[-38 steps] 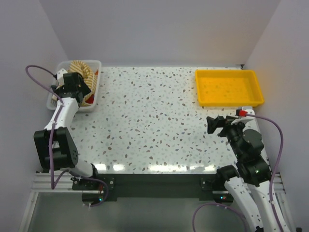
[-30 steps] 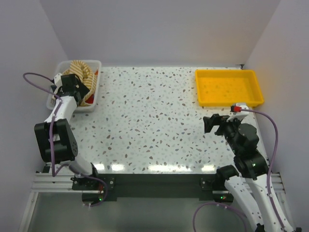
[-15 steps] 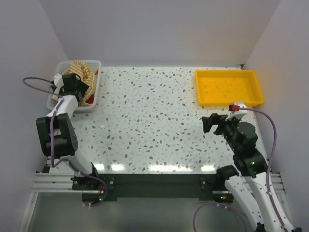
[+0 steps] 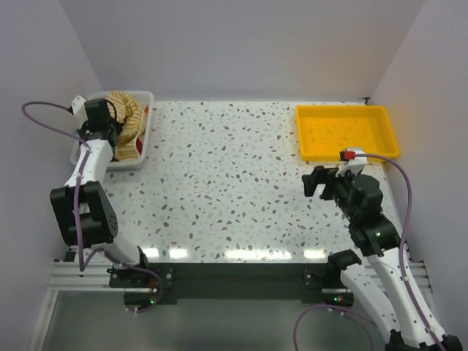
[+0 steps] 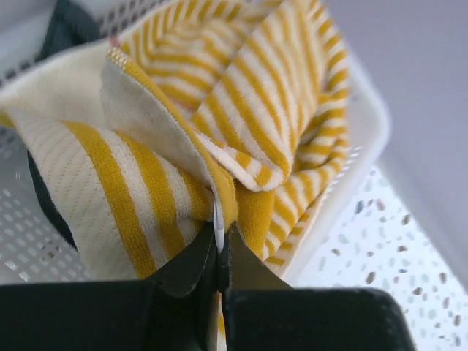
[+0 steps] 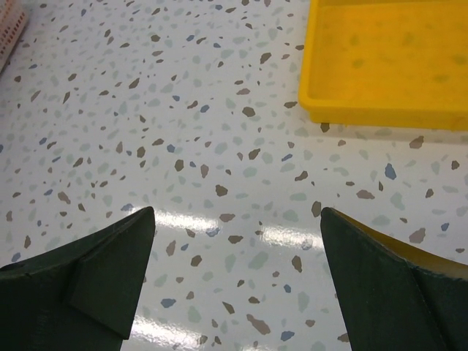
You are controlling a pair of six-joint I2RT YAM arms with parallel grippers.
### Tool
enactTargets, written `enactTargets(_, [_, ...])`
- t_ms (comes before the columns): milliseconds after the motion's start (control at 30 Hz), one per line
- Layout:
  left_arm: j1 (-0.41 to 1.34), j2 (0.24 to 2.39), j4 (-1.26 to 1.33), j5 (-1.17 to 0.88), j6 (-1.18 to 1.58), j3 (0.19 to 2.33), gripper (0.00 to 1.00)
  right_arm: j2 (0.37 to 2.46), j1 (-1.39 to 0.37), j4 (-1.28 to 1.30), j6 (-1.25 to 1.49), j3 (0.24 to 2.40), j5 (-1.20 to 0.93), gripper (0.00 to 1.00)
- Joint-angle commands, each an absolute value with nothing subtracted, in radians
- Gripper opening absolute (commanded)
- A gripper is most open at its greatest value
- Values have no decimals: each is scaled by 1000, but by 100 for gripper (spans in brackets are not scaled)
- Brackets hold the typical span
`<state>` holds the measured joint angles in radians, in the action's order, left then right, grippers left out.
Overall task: Fold and stack the towels
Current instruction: Grab crumpled towel, then move the towel to the center of the board
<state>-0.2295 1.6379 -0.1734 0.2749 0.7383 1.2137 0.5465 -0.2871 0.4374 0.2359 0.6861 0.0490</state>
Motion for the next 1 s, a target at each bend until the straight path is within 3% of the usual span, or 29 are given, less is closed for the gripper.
enactTargets(0, [-238,1503,-175,281,643,1367,0,560,-285,414,255,758,35,99])
enactTargets(300, [-204,1546,-388,5,548,1767,0,653,-285,433,229,896,23,99])
enactTargets(467, [-53,1554,-466,-162,491,1914,0,701,-285,459,203,974,-21,99])
enactTargets(733, [201,1458,-469,-446,477,1876,0,742,-285,500,193,1068,-81,99])
enactTargets(867, [340,1373,-477,-518,466,1691,0,759,-285,523,209,1091,-115,99])
enactTargets(900, [354,1341,-480,-522,465,1652,1,762,-287,534,210,1094,-126,99])
enactTargets(967, [376,1318,-491,-541,446,1548,16,778,-285,540,222,1095,-130,99])
